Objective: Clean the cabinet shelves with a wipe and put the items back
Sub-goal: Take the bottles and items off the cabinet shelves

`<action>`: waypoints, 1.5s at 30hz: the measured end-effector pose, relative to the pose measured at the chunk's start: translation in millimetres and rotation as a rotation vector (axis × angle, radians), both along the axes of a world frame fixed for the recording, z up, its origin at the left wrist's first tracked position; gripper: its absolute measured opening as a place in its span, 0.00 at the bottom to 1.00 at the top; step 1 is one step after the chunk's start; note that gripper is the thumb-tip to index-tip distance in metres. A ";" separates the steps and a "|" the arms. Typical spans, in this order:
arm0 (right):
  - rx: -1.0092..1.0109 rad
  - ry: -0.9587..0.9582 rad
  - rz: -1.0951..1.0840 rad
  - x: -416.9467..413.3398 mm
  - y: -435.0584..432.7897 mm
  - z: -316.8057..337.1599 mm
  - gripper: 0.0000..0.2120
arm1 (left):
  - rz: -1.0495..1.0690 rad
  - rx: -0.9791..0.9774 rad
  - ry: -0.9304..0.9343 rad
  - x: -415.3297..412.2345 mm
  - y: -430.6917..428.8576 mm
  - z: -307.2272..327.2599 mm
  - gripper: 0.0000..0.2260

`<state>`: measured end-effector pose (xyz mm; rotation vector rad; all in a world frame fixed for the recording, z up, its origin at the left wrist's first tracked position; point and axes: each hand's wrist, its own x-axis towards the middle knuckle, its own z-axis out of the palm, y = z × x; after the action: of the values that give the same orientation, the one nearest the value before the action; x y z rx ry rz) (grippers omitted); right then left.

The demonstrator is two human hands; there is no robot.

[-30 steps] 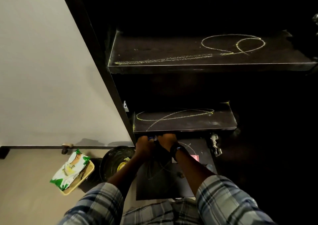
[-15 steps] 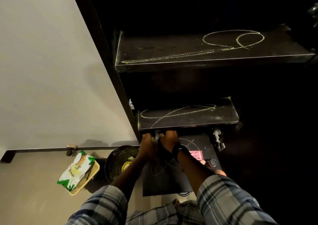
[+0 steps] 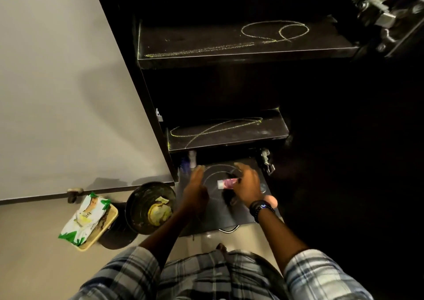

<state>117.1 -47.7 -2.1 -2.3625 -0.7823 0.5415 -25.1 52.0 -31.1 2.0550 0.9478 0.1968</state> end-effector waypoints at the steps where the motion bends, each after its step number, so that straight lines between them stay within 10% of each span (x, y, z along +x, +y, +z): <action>1: 0.001 -0.021 -0.026 2.6 -8.5 2.5 0.22 | -0.055 0.002 0.020 3.0 -7.5 -3.8 0.28; 15: -0.276 -0.133 0.347 20.4 -36.4 -19.6 0.14 | -0.330 0.090 0.146 61.9 -50.6 -34.1 0.08; 45: -0.246 -0.007 0.602 -1.5 122.2 -47.7 0.09 | 0.244 -0.023 0.339 11.3 50.6 -12.9 0.09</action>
<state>115.6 74.6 -49.8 -2.3214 -1.5203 0.9168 -13.8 102.7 -44.1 1.9835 1.4038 -0.0372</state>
